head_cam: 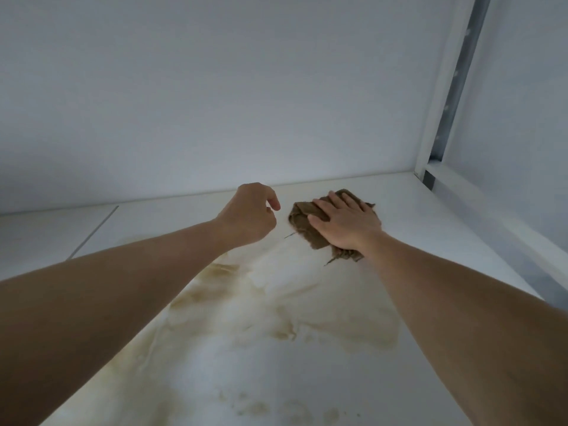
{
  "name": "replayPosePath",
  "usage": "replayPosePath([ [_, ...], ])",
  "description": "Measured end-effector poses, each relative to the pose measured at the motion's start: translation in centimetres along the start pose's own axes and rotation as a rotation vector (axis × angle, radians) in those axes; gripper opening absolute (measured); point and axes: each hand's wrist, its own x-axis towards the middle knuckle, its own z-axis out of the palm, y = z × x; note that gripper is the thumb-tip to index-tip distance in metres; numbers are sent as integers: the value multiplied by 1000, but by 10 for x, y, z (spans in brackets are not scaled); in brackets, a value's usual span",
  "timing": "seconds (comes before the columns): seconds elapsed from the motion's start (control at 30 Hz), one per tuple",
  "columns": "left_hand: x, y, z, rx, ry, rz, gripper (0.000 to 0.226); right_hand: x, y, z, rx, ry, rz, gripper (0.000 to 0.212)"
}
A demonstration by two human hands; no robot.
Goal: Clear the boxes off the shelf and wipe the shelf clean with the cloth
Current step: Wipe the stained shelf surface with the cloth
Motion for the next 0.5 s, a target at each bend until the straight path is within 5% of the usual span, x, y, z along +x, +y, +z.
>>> replayPosePath([
  [0.27, 10, 21, 19, 21, -36, 31, 26, 0, 95, -18, -3, 30, 214, 61],
  [0.5, 0, 34, 32, 13, -64, 32, 26, -32, 111, -14, -14, 60, 308, 61],
])
